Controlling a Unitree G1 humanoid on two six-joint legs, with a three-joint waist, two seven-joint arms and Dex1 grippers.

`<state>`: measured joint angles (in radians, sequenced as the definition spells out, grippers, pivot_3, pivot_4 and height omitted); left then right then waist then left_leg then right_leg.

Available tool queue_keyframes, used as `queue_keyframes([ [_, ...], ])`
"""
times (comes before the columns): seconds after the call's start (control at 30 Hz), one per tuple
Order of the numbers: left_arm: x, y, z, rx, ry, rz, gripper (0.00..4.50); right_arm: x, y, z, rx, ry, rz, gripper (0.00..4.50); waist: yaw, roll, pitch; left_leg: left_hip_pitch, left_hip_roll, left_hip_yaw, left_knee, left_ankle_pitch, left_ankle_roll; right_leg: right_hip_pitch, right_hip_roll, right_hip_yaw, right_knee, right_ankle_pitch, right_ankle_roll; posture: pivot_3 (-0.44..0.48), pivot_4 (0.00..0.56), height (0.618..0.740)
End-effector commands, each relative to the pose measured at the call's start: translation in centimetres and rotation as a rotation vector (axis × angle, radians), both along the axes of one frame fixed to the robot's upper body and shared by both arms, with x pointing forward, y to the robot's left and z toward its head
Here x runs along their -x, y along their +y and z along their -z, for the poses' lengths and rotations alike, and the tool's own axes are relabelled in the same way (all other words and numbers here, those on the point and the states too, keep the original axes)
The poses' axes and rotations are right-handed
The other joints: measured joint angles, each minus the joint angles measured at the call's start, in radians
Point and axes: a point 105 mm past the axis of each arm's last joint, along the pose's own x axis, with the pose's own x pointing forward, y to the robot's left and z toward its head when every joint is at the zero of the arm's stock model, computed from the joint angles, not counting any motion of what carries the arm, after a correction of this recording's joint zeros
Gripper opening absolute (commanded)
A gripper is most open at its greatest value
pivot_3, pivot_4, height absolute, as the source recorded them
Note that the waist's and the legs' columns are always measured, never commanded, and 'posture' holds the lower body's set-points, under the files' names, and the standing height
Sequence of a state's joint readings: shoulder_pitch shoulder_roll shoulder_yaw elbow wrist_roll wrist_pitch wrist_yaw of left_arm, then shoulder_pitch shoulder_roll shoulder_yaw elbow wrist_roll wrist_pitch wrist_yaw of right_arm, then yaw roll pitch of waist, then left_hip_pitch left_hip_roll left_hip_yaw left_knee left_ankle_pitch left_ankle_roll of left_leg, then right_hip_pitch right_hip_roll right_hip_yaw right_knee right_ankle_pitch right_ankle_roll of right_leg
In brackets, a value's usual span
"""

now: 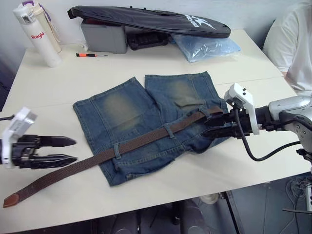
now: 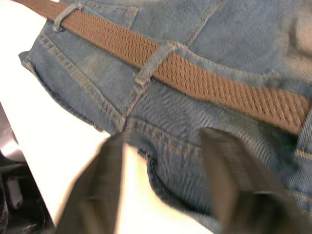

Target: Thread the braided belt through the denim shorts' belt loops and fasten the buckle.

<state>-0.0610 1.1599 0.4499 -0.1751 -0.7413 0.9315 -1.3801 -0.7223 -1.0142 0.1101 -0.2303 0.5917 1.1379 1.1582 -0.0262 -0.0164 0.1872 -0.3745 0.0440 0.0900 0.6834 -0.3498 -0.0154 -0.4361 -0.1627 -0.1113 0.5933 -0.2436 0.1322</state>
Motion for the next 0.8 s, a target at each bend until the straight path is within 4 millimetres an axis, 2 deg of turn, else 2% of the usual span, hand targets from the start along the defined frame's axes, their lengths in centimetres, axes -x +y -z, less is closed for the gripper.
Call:
queue_keyframes([
  [0.03, 0.2, -3.9, -0.2, 0.006, -0.035, 0.135, 4.5, 0.6, -0.4, -1.2, 0.022, -0.034, -0.035, 4.47, 0.0, 0.0, 0.0, 0.0, 0.0, 0.0, 0.0, 0.0, 0.0, 0.0, 0.0, 0.0, 0.0, 0.0, 0.0, 0.0, 0.15, 0.74],
  [0.13, 0.3, -6.5, 0.3, -0.019, -0.084, 0.23, 4.5, 1.1, -1.4, -1.2, 0.064, -0.052, -0.036, 4.47, 0.001, 0.0, 0.0, 0.0, 0.0, 0.001, 0.0, 0.0, 0.0, -0.001, 0.0, 0.002, 0.0, 0.0, 0.0, 0.0, 0.15, 0.74],
  [0.27, -0.7, -7.6, 0.4, 0.0, -0.144, 0.231, 4.5, 0.4, -2.3, -1.3, 0.059, -0.157, 0.03, 4.47, 0.001, 0.0, 0.0, 0.0, 0.0, 0.002, 0.001, 0.0, 0.0, -0.001, 0.001, 0.002, 0.0, 0.0, 0.0, 0.0, 0.15, 0.74],
  [0.47, -1.1, -10.7, 1.8, 0.047, -0.243, 0.274, 4.5, 1.7, -3.8, 0.6, 0.016, -0.171, 0.127, 4.47, 0.014, 0.001, 0.0, 0.001, 0.0, 0.002, 0.002, 0.0, 0.0, 0.0, 0.001, 0.003, 0.001, 0.001, 0.0, 0.0, 0.15, 0.74],
  [0.53, -0.8, -11.9, 2.6, 0.054, -0.247, 0.301, 4.5, 2.2, -4.4, 1.4, 0.024, -0.154, 0.169, 4.47, 0.003, 0.003, 0.002, -0.005, -0.01, -0.022, -0.003, 0.004, 0.003, 0.018, -0.011, -0.019, -0.003, 0.0, 0.002, 0.0, 0.15, 0.74],
  [0.63, -0.5, -13.5, 3.8, 0.046, -0.264, 0.353, 4.5, 2.6, -5.5, 1.6, 0.035, -0.155, 0.223, 4.47, 0.001, 0.007, 0.004, -0.013, -0.03, -0.065, -0.003, 0.017, 0.008, 0.038, -0.036, -0.068, -0.006, -0.001, 0.004, 0.0, 0.15, 0.74],
  [0.77, -0.4, -14.3, 5.0, -0.009, -0.312, 0.422, 4.5, 2.9, -6.2, 1.6, 0.033, -0.126, 0.274, 4.47, 0.009, 0.011, 0.006, -0.016, -0.06, -0.114, -0.003, 0.034, 0.012, 0.061, -0.062, -0.099, -0.007, -0.008, 0.019, 0.0, 0.15, 0.74],
  [0.8, -0.3, -14.5, 5.6, -0.038, -0.331, 0.459, 4.5, 3.1, -6.4, 1.6, 0.038, -0.121, 0.276, 4.47, 0.03, 0.012, 0.007, -0.016, -0.06, -0.112, -0.002, 0.035, 0.011, 0.06, -0.061, -0.092, -0.006, -0.009, 0.02, 0.0, 0.15, 0.74],
])
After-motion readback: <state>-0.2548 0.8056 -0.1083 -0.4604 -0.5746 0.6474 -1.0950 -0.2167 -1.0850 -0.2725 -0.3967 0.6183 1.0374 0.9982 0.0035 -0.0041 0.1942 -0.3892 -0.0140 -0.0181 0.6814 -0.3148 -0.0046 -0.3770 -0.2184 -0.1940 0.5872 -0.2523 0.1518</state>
